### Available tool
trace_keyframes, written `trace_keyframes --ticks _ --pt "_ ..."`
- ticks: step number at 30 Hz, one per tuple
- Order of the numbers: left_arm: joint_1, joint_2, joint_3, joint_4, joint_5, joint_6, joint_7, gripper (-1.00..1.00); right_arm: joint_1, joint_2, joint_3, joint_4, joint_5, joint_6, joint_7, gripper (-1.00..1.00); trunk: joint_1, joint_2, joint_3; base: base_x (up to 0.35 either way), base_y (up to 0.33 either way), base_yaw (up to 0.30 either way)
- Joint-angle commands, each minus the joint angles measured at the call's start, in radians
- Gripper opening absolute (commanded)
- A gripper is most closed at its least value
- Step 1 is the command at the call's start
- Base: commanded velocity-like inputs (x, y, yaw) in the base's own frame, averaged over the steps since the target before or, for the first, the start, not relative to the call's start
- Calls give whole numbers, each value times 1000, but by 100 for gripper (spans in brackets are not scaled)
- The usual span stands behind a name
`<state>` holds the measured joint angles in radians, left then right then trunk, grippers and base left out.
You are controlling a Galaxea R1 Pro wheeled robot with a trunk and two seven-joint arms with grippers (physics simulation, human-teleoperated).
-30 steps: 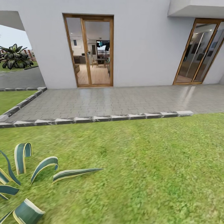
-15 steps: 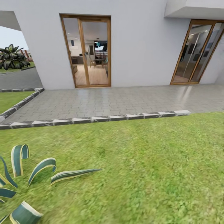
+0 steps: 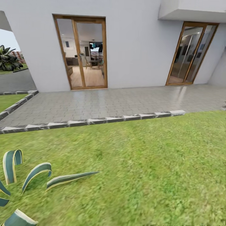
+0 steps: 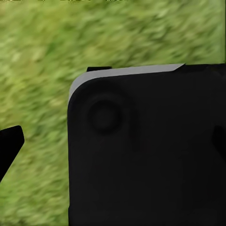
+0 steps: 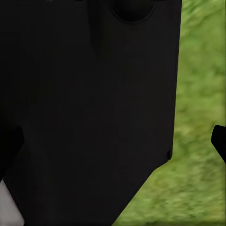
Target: Take the three Easter eggs out of the wicker basket on the lawn in the garden, then place them on the lawn next to a single tree (choose any tree) so that all three eggs are next to the same tree and none are left in the basket.
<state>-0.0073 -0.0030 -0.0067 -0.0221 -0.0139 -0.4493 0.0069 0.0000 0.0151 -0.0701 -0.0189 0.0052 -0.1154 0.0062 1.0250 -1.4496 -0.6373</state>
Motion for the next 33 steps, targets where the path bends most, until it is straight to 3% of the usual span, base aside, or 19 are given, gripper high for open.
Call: trace_keyframes --ticks 1,11,33 --pt "0 0 -1 1 -1 -3 1 100 0 0 -7 -1 1 -3 1 100 0 0 -1 0 -68 -122" --pt "0 0 0 1 -1 -3 1 100 0 -1 -7 -1 1 -3 1 100 0 0 -1 0 -102 -226" --pt "0 0 0 1 -1 -3 1 100 0 -1 -7 0 1 -3 1 100 0 0 -1 0 -7 -263"
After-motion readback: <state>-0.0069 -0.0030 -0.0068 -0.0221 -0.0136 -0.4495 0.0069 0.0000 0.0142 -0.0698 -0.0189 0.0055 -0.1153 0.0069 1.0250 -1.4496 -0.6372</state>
